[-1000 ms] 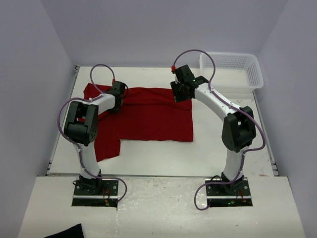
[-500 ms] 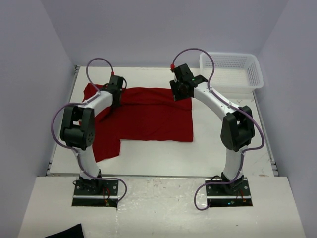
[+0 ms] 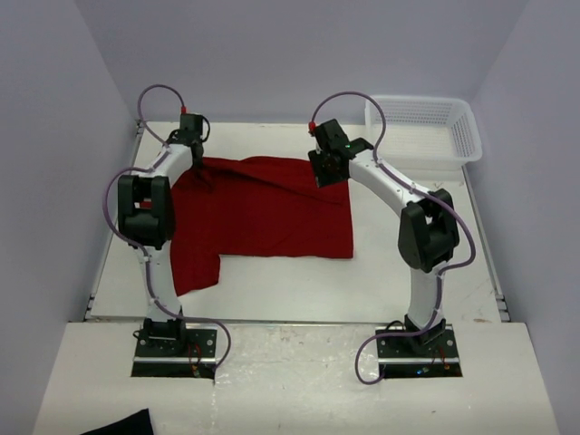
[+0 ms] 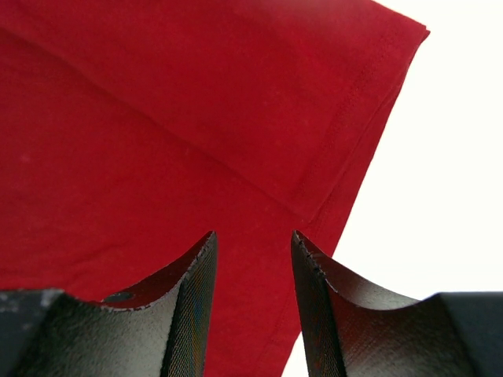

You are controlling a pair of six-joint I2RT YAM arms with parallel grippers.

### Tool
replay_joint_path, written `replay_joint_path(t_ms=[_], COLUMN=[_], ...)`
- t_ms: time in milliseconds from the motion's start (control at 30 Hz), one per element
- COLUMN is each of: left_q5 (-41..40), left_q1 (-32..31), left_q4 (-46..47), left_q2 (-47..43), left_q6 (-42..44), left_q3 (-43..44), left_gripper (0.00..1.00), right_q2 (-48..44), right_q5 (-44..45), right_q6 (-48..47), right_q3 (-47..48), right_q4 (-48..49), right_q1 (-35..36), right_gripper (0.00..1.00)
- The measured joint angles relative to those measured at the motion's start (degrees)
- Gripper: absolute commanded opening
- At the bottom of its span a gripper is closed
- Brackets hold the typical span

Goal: Fold and stack the t-shirts
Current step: Fold the flattened tshirt in 1/3 of the way

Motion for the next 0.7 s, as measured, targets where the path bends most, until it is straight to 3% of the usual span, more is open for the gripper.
replay_joint_path(t_ms=[33, 67, 200, 300, 500, 633, 667, 700], left_q5=[-0.42, -0.94, -1.99, -1.99, -2.67, -2.99, -3.15, -3.39], left_q1=[0.83, 1.49, 2.71, 2.27, 0.24, -0.11, -0.22, -0.39], left_q4=[0.02, 0.09, -1.38, 0.07, 5.01, 5.92, 6.08, 6.27], left_q2=[2.03, 3.8, 10.99, 10.47, -3.52, -13.18, -15.43, -17.11], left_q6=[0.11, 0.33, -0.35, -1.95, -4.79, -5.75, -6.27, -6.49], left_q3=[0.92, 1.75, 8.55, 8.87, -7.43, -13.33, -14.27, -14.91], left_gripper=[0.49, 0.53, 0.55, 0.58, 0.61, 0.61, 0.63, 0.73], right_q2=[0.31, 0.68, 2.49, 4.96, 6.12, 6.12, 6.12, 6.12], right_q5=[0.11, 0.13, 0.15, 0.74, 0.48, 0.48, 0.46, 0.46], right_q6=[-0.02, -0.02, -0.13, 0.07, 1.51, 2.49, 2.67, 2.82], right_q3=[0.02, 0.02, 0.55, 2.47, 5.07, 8.15, 8.59, 8.92], right_q4=[0.0, -0.04, -0.26, -0.7, -2.67, -2.84, -2.89, -2.93], right_q1=[0.09, 0.24, 0.98, 1.57, 1.84, 1.75, 1.75, 1.73], right_gripper=[0.44, 0.44, 0.44, 0.44, 0.45, 0.45, 0.45, 0.45])
